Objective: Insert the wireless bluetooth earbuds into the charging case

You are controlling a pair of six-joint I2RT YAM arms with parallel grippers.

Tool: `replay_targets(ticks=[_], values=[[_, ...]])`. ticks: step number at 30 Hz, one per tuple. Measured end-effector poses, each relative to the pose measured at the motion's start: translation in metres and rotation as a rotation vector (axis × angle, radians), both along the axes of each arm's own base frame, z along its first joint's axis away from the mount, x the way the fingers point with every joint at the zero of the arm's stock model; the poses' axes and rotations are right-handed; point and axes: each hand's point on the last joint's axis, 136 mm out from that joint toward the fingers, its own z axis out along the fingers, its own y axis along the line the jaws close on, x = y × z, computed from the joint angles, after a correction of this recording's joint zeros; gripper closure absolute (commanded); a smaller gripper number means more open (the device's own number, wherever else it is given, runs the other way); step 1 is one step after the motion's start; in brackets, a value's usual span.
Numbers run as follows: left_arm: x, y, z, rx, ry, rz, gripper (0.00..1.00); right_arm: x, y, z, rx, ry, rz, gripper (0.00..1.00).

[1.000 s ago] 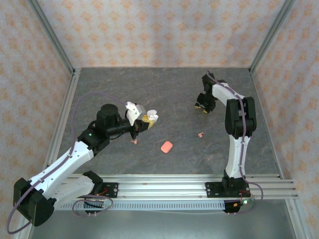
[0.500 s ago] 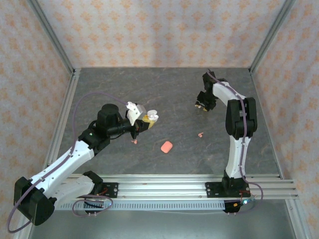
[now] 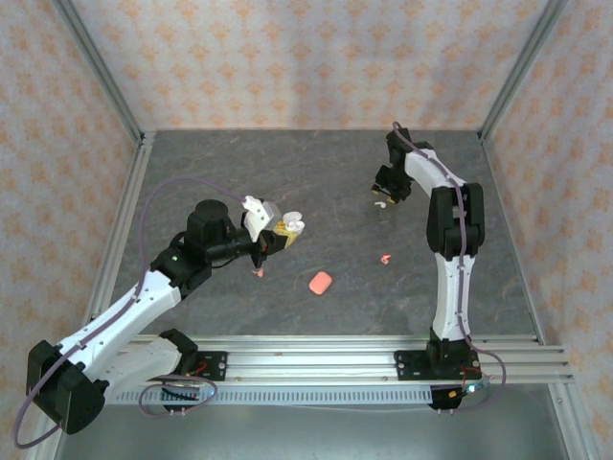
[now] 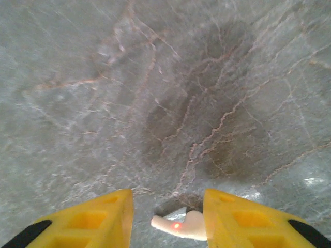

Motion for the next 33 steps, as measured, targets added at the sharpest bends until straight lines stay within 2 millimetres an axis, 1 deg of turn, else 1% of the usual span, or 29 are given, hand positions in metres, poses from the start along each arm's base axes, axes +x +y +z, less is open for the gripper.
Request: replay_targets(ticks=[4, 6, 12, 16, 19, 21, 22, 23, 24, 25, 27, 28, 29, 32, 33], values=[[-0.001, 0.000, 0.001, -0.002, -0.004, 0.001, 1.00, -0.007, 0.001, -0.009, 0.003, 0.029, 0.028, 0.70], [-0.001, 0.001, 0.002, -0.003, -0.006, 0.001, 1.00, -0.008, 0.001, -0.010, -0.001, 0.029, 0.049, 0.74], [-0.003, 0.002, 0.007, -0.009, -0.017, 0.004, 1.00, -0.012, 0.000, -0.011, -0.025, 0.026, 0.129, 0.77], [-0.006, 0.004, 0.013, -0.018, -0.034, 0.007, 1.00, -0.018, 0.007, -0.011, -0.051, 0.022, 0.206, 0.77], [-0.008, 0.006, 0.017, -0.024, -0.045, 0.008, 1.00, -0.025, 0.019, -0.012, -0.076, 0.020, 0.284, 0.77], [-0.009, 0.006, 0.019, -0.028, -0.049, 0.008, 1.00, -0.034, 0.033, -0.012, -0.095, 0.024, 0.350, 0.78], [-0.010, 0.007, 0.020, -0.029, -0.050, 0.009, 1.00, -0.038, 0.042, -0.011, -0.077, 0.026, 0.377, 0.78], [-0.010, 0.007, 0.020, -0.030, -0.053, 0.009, 1.00, -0.047, 0.051, -0.012, -0.076, 0.039, 0.412, 0.78], [-0.010, 0.008, 0.021, -0.032, -0.055, 0.011, 1.00, -0.051, 0.056, -0.013, -0.103, 0.034, 0.437, 0.78], [-0.011, 0.008, 0.023, -0.033, -0.059, 0.012, 1.00, -0.056, 0.064, -0.011, -0.081, 0.034, 0.459, 0.78], [-0.011, 0.010, 0.025, -0.035, -0.067, 0.020, 1.00, -0.076, 0.077, -0.014, -0.078, 0.061, 0.519, 0.78], [-0.011, 0.010, 0.025, -0.035, -0.069, 0.023, 1.00, -0.077, 0.080, -0.013, -0.100, 0.048, 0.538, 0.78], [-0.011, 0.011, 0.025, -0.035, -0.071, 0.025, 1.00, -0.083, 0.087, -0.010, -0.078, 0.048, 0.560, 0.77], [-0.012, 0.011, 0.024, -0.037, -0.067, 0.027, 1.00, -0.109, 0.099, -0.014, -0.088, 0.097, 0.630, 0.74], [-0.012, 0.011, 0.023, -0.037, -0.064, 0.028, 1.00, -0.110, 0.101, -0.012, -0.100, 0.089, 0.638, 0.73]])
